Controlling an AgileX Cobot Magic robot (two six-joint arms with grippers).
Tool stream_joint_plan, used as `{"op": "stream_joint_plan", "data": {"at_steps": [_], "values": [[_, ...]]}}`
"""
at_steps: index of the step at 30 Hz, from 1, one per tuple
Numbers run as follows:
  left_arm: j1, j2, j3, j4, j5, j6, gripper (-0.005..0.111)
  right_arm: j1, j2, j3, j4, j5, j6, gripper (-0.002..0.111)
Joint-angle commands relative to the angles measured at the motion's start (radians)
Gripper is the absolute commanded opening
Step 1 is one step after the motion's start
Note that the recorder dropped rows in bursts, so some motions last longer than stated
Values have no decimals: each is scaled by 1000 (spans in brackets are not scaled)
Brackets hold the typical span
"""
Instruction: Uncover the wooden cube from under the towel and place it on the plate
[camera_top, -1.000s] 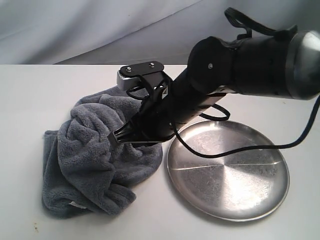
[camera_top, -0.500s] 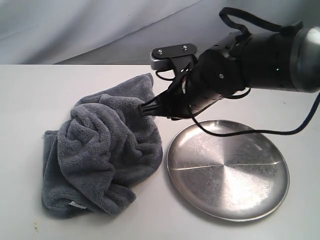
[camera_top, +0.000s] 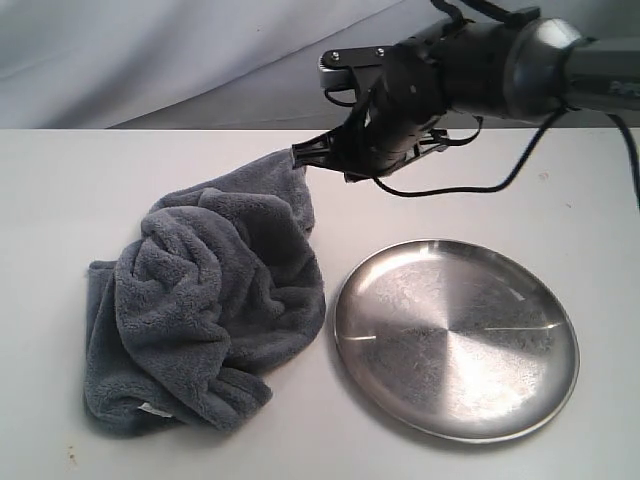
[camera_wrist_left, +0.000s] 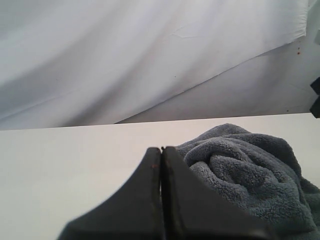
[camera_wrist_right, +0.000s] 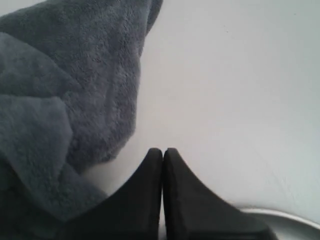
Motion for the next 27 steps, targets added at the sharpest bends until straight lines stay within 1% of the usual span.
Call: {"op": "stream_joint_plan", "data": {"at_steps": [1,4,6,9,13,18,23,27], "values": [[-5,-4,4,-2,-3,-3,0,4,84,-158,134,39,-88,0],[-5,-4,4,-2,-3,-3,0,8,127,-241,248,42,-154,0],[-5,-4,4,-2,-3,-3,0,21,151,-284,293,53,-192,0],[-5,-4,4,-2,-3,-3,0,55,174,-347,341,80,-261,0],[-5,-4,4,-2,-3,-3,0,108,179,-386,361,121,-333,0],[-5,-4,4,-2,-3,-3,0,173,179,-407,435,235,-453,0],[-5,-4,4,-2,-3,-3,0,236,179,-407,442,403,-497,0],[-5,-4,4,-2,-3,-3,0,297,179,-405,440,485,-521,0]]}}
